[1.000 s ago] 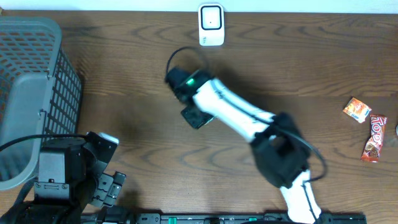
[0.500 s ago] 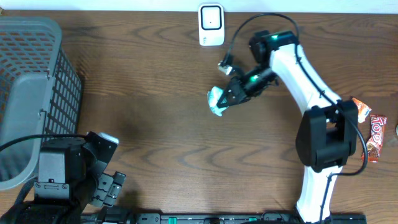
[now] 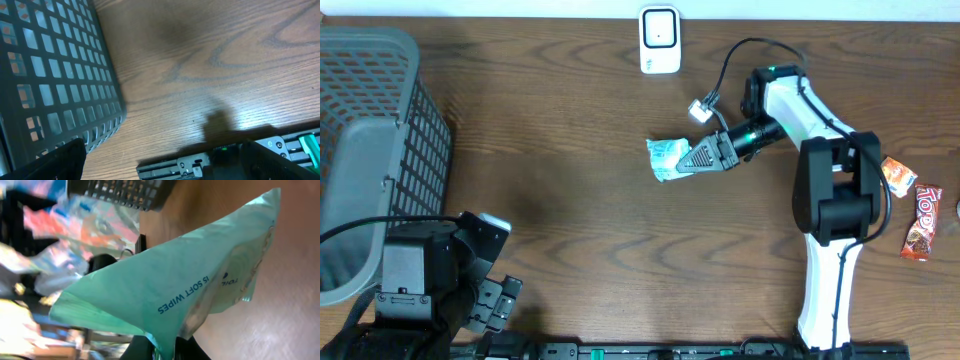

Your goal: Scan the item barcode

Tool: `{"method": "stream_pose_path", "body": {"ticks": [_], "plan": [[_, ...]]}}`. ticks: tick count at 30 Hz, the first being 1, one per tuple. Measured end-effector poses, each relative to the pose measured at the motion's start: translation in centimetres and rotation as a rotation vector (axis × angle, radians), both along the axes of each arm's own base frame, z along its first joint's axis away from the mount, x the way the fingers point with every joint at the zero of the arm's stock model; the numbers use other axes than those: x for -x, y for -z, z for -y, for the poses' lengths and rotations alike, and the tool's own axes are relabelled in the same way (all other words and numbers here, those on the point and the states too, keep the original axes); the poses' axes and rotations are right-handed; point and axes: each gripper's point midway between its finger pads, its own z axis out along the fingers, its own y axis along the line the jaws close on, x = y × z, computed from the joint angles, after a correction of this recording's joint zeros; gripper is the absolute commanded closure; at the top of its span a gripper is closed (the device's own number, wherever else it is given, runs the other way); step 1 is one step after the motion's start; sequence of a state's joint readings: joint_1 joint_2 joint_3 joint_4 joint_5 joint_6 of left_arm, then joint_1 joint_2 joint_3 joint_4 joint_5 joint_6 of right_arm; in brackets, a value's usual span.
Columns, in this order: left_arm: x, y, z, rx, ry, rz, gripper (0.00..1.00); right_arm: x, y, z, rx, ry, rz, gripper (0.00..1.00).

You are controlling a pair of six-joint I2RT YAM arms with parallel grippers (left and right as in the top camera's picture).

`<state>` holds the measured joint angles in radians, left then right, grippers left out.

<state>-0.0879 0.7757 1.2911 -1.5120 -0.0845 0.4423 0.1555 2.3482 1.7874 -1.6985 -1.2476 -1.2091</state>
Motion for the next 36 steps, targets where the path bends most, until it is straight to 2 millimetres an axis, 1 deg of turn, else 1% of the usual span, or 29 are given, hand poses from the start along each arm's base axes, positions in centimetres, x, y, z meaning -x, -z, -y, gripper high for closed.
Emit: {"method": "stream_pose_path", "body": {"ticks": [6, 10, 13, 15, 20, 26, 30, 36], "plan": [[0.0, 0.0, 0.0, 0.000, 0.000, 0.000, 0.02, -0.9, 0.5, -0.6, -0.144, 0.003, 0.191, 0.99], [0.0, 0.0, 0.0, 0.000, 0.000, 0.000, 0.02, -1.6, 0.8, -0.8, -0.195, 0.022, 0.260, 0.99], [0.0, 0.0, 0.0, 0.000, 0.000, 0.000, 0.02, -2.0, 1.1, -1.0, -0.218, 0.037, 0.281, 0.99], [0.0, 0.0, 0.0, 0.000, 0.000, 0.000, 0.02, -2.1, 1.3, -1.0, -0.225, 0.045, 0.275, 0.99], [0.0, 0.0, 0.0, 0.000, 0.000, 0.000, 0.02, -1.9, 0.9, -0.9, -0.219, 0.061, 0.215, 0.99], [0.0, 0.0, 0.0, 0.000, 0.000, 0.000, 0.02, -2.3, 0.9, -0.2, -0.184, 0.097, 0.115, 0.99], [0.0, 0.0, 0.0, 0.000, 0.000, 0.000, 0.02, -2.6, 1.2, 1.0, -0.150, 0.117, 0.069, 0.99], [0.0, 0.0, 0.0, 0.000, 0.000, 0.000, 0.02, -3.1, 1.8, 3.2, -0.109, 0.135, 0.064, 0.99]]}}
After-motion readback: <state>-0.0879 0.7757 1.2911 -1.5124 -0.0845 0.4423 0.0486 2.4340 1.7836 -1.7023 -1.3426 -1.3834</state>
